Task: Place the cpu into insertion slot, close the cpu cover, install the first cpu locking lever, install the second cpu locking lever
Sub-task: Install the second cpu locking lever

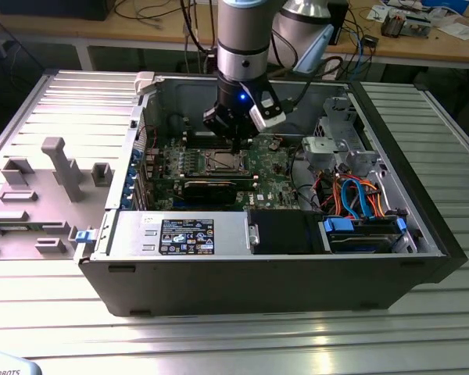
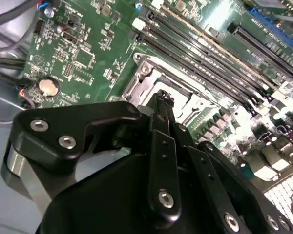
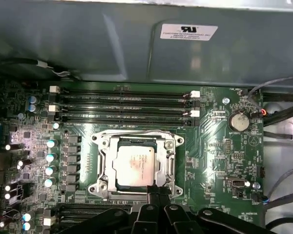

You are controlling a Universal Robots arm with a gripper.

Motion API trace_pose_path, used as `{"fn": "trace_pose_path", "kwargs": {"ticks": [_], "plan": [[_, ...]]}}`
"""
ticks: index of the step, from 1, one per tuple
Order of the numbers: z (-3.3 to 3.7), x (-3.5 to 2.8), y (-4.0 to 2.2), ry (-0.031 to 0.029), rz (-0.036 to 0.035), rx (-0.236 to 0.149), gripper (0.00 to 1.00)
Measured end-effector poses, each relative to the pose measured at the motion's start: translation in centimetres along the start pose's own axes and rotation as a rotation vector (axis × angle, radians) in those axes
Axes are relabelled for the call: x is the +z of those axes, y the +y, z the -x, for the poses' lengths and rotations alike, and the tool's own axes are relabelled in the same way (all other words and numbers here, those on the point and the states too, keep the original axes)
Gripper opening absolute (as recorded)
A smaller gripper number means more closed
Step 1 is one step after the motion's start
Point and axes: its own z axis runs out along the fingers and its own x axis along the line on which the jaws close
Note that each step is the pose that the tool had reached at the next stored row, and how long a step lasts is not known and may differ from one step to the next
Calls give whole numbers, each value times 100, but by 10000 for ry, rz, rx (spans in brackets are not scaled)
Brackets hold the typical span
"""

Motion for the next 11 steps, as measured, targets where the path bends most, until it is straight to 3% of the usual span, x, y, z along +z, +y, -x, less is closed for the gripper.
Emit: {"fn": "trace_pose_path", "kwargs": {"ticks": [1, 3, 6, 11], "plan": [[-23, 4, -18, -1, 39, 0, 11], [-32, 2, -58, 41, 41, 3, 11], [-40, -2, -149, 57, 44, 5, 11], [-41, -2, -155, 58, 43, 4, 11]]}}
